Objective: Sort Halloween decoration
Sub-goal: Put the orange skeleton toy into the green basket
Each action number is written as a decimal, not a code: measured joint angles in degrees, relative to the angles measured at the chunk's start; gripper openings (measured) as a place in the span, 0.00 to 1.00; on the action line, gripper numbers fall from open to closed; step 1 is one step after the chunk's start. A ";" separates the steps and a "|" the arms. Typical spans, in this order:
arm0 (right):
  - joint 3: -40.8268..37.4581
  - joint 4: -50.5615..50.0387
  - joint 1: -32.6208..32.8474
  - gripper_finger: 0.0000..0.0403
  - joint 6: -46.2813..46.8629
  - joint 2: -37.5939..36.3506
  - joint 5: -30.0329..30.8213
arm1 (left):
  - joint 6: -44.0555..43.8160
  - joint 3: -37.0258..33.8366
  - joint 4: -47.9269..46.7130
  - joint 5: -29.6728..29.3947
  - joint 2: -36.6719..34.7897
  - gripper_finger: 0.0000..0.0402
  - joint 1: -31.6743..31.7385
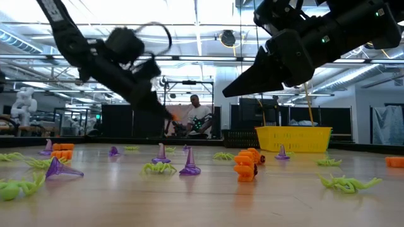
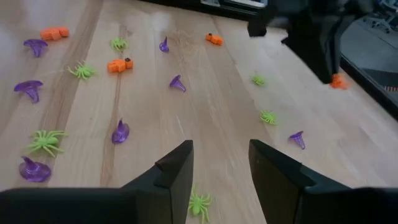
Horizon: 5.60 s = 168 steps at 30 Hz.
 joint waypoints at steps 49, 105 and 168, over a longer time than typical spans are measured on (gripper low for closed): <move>0.00 3.21 0.07 0.36 -4.50 0.00 0.00 | 78.07 2.14 2.59 -29.74 -11.76 0.05 -35.54; 4.85 16.59 -11.31 0.36 -3.50 0.00 -18.01 | 1.27 2.14 -0.80 -25.98 -11.72 0.05 -35.54; 4.77 27.25 -14.69 0.02 -7.76 5.35 -25.49 | -0.03 2.12 -0.82 -26.24 -11.70 0.05 -35.54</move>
